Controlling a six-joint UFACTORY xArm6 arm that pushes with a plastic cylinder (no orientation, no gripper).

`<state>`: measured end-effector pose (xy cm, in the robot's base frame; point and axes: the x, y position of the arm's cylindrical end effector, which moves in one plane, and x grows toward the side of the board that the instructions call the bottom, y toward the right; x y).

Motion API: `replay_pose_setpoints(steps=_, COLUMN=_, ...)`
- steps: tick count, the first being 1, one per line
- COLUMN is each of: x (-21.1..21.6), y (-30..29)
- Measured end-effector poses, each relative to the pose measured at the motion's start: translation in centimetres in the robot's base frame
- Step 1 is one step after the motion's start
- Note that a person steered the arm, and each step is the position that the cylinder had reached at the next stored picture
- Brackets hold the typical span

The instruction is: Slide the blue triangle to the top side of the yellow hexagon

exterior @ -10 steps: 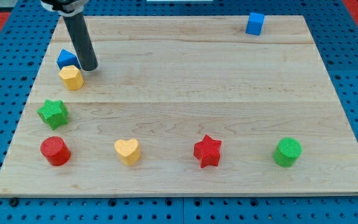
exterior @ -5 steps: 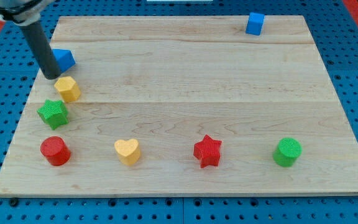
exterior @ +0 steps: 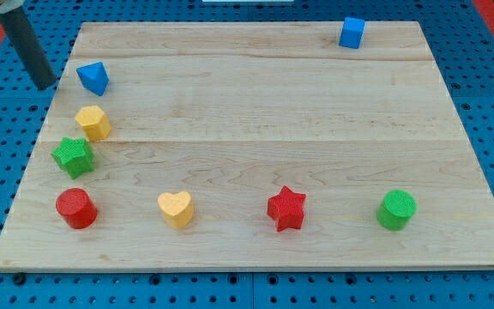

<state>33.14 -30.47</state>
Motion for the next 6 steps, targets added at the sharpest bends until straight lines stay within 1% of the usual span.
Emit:
replay_pose_setpoints(steps=2, x=-0.7, y=5.4)
replay_pose_setpoints(steps=3, x=-0.4, y=3.3)
replay_pose_setpoints(steps=4, x=3.1, y=9.0)
replay_pose_setpoints(steps=5, x=7.0, y=13.0)
replay_pose_setpoints(steps=6, x=9.6, y=12.1)
